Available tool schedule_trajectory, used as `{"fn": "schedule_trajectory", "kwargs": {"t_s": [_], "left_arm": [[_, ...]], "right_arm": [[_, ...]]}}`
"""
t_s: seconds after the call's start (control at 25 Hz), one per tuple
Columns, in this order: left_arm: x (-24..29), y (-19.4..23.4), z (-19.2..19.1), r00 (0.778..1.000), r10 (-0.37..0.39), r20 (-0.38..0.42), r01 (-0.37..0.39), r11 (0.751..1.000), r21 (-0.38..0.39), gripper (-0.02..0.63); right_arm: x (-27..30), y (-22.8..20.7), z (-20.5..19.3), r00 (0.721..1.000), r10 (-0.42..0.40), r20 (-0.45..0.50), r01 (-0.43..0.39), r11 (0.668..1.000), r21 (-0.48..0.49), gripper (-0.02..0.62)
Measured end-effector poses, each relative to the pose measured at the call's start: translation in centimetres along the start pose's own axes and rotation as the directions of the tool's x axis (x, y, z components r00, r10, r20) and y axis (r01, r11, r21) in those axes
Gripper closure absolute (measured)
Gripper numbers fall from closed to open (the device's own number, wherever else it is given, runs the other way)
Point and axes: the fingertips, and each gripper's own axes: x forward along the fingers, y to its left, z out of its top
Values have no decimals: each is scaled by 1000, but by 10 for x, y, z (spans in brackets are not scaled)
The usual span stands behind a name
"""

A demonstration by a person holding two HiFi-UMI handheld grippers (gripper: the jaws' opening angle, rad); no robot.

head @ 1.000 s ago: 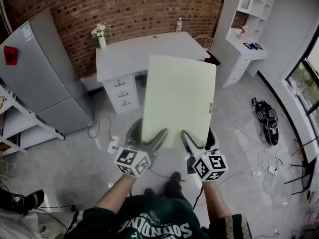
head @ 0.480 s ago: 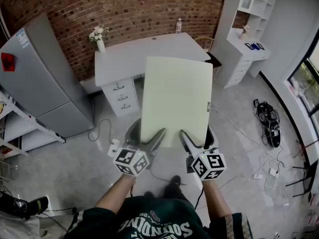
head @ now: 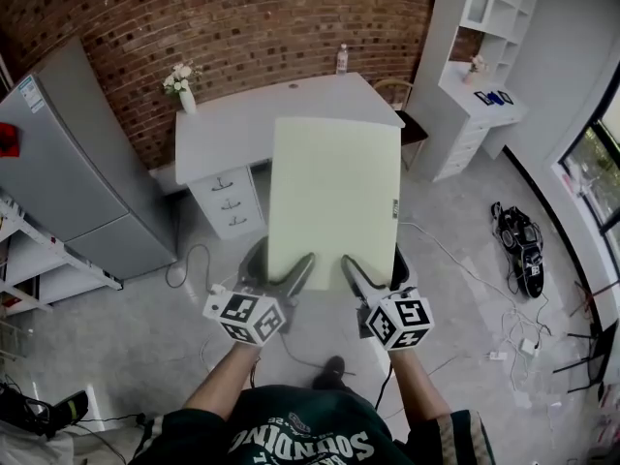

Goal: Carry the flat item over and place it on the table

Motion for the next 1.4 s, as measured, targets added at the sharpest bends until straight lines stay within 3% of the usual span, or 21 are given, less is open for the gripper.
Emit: {"fn": "schedule_trajectory", "kwargs": {"t_s": [0.68,1.4], "left_arm": [[67,-19,-16,998,69,15,-69,997,18,176],[96,-18,-21,993,109,34,-110,994,25,178]], "right_arm": [[26,-74,11,997,66,-38,-65,998,18,127],[44,-102,14,992,116,-44,-115,993,13,136]]}}
